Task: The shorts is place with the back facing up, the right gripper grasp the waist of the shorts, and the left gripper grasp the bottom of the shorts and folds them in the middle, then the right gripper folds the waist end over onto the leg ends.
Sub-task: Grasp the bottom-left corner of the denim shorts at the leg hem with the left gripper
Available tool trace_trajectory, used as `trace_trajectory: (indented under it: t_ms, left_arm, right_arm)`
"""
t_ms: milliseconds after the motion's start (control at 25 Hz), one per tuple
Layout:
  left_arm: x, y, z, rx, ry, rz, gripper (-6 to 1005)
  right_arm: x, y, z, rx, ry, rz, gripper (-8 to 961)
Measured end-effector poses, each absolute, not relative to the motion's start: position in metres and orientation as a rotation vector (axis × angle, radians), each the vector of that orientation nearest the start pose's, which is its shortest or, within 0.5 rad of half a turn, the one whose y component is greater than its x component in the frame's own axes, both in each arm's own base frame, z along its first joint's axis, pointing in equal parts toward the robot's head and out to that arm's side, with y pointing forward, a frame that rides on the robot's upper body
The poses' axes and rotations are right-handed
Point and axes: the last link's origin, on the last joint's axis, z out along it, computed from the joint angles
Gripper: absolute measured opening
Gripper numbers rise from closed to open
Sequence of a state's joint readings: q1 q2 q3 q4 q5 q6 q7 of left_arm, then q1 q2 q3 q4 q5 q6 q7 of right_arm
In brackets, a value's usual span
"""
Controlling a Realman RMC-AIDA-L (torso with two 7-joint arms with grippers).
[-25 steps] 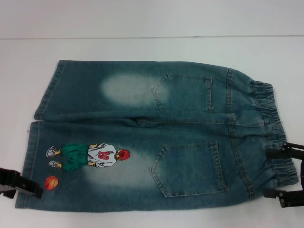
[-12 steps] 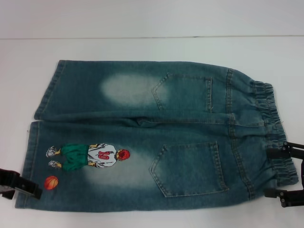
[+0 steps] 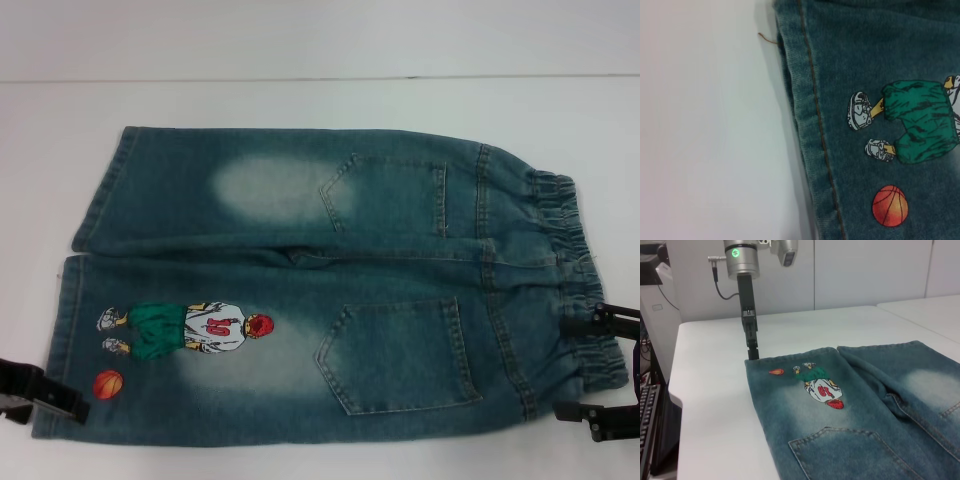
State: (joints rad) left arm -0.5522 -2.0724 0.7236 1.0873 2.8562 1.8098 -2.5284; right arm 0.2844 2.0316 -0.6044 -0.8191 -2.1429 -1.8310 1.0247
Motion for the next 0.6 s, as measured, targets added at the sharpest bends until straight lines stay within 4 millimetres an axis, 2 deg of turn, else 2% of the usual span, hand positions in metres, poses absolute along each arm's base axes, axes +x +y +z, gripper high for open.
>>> trace_trajectory:
  t_ms: [440, 600]
  left_arm:
    - [-0.3097, 0.3004, 0.0566, -2.189, -1.852, 0.483, 859]
    - [-0.3067, 0.3008, 0.0563, -2.2, -1.853, 0.484, 807]
  right_arm:
    - [0.3273, 0.2406, 0.0444, -2.826, 0.266, 0.506, 920]
    - [0.3278, 0.2412, 0.0451, -2.819, 0.268, 0.504, 920]
